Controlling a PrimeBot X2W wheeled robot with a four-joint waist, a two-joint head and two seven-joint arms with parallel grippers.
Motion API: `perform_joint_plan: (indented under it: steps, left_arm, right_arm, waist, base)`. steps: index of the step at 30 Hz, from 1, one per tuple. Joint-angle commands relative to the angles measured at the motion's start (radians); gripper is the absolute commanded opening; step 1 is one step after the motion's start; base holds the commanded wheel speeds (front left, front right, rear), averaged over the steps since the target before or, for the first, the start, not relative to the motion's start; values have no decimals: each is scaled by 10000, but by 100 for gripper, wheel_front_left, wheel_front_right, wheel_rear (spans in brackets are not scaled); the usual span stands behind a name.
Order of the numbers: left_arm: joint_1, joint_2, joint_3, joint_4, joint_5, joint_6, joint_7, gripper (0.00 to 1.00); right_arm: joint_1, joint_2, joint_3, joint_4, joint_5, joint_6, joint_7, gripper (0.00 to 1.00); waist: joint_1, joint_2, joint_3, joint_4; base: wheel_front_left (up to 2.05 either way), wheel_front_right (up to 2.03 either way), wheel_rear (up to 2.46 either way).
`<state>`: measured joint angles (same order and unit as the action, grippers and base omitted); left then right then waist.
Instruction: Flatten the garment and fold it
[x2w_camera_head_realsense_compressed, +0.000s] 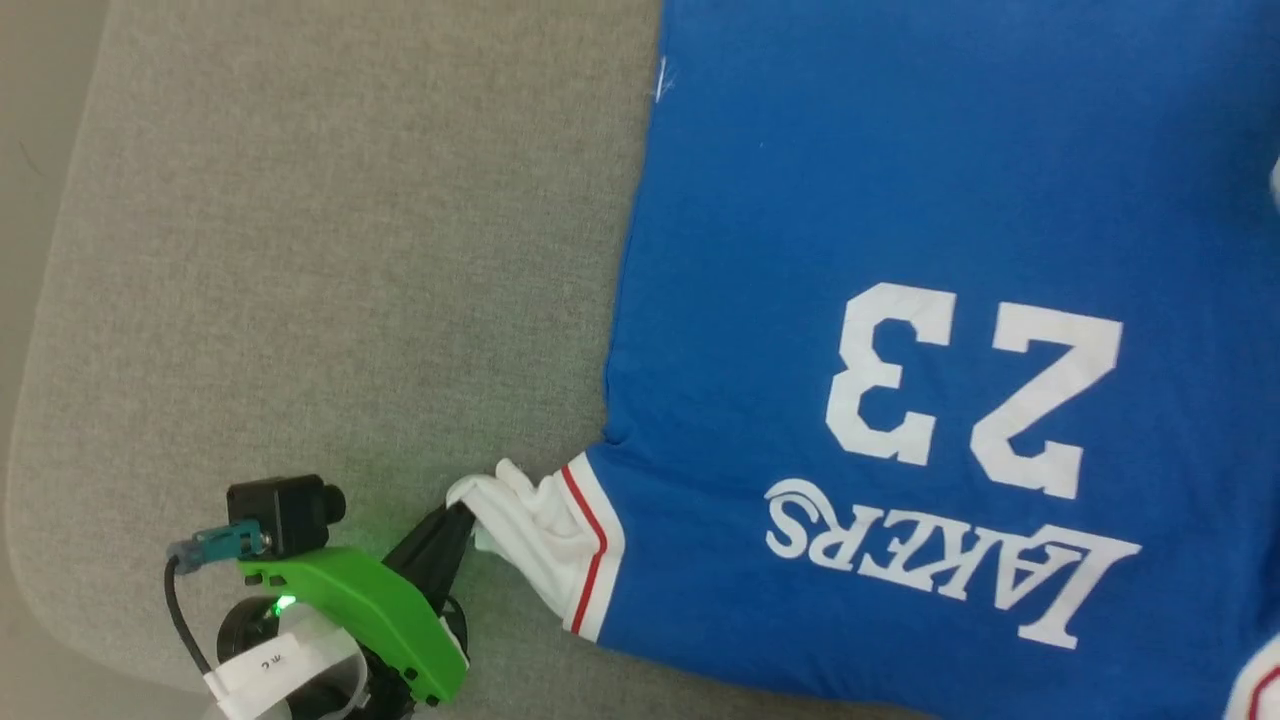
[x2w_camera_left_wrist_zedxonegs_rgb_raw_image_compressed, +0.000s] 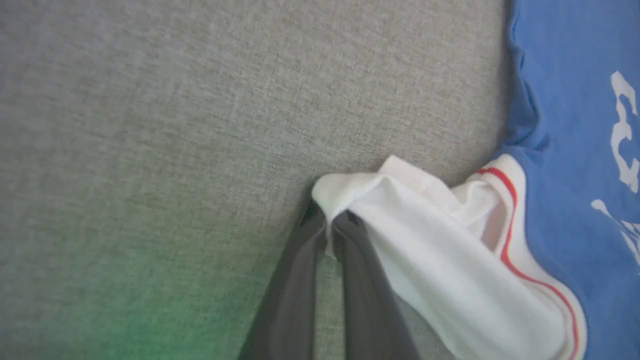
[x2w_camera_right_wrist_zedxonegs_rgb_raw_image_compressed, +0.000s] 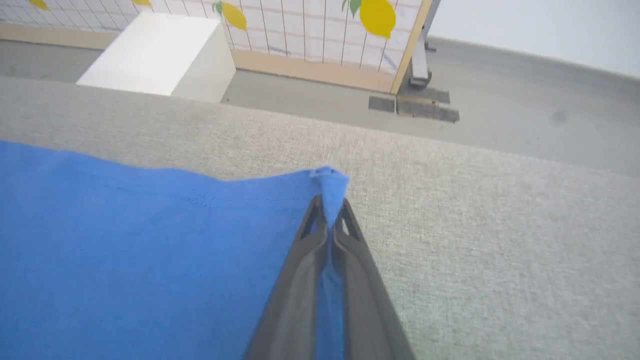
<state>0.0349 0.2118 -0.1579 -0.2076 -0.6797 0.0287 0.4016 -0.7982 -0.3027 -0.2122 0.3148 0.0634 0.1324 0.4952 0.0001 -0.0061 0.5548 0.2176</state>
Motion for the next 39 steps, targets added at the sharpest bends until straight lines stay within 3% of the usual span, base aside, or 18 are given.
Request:
perform_joint_plan:
  steps: [1, 5, 8, 11, 18, 23, 32, 39]
  left_arm:
    - [225, 149, 136, 712, -13, 364, 158, 0]
    - [663, 252, 220, 680, -54, 502, 259, 0]
    - [1020, 375, 272, 581, -52, 623, 394, 0]
    - [1348, 479, 288, 424, -66, 724, 555, 0]
    - [1935, 630, 293, 68, -100, 922, 840, 0]
    - [2211, 658, 272, -110, -135, 1016, 941, 0]
    - [2214, 826, 251, -360, -93, 1086, 1120, 0]
    - [2159, 799, 122, -366, -98, 1084, 1172, 0]
  right_arm:
    - [583, 30, -14, -159, 61, -17, -925, 0]
    - [2127, 332, -490, -431, 4, -17, -3201, 0]
    - [3186, 762, -1007, -657, 21, -17, -3994, 0]
    - [4260, 1224, -1628, -943, 121, -17, -4078, 0]
    - [6577, 1918, -2836, -1915, 107, -17, -2689, 0]
    - [7729, 2260, -3581, -2012, 31, -17, -1082, 0]
    - [8203, 2501, -3956, -1368, 31, -17, 1514, 0]
    - [8206, 2520, -3905, -953, 266, -17, 2342, 0]
  waist:
    - [-1, 61, -811, -297]
    - [-1, 61, -1836, -660]
    - [-1, 61, -2553, -937]
    - [-1, 61, -3234, -1224]
    - [-1, 61, -4086, -1699]
    - [-1, 61, -4323, -1958]
    - [-1, 61, -4205, -2081]
    - [-1, 61, -4171, -1956]
  base:
    - [0, 0, 0]
    - [0, 0, 0]
    - [0, 0, 0]
    - [0, 0, 0]
    - [0, 0, 0]
    - [0, 0, 0]
    - [0, 0, 0]
    - [0, 0, 0]
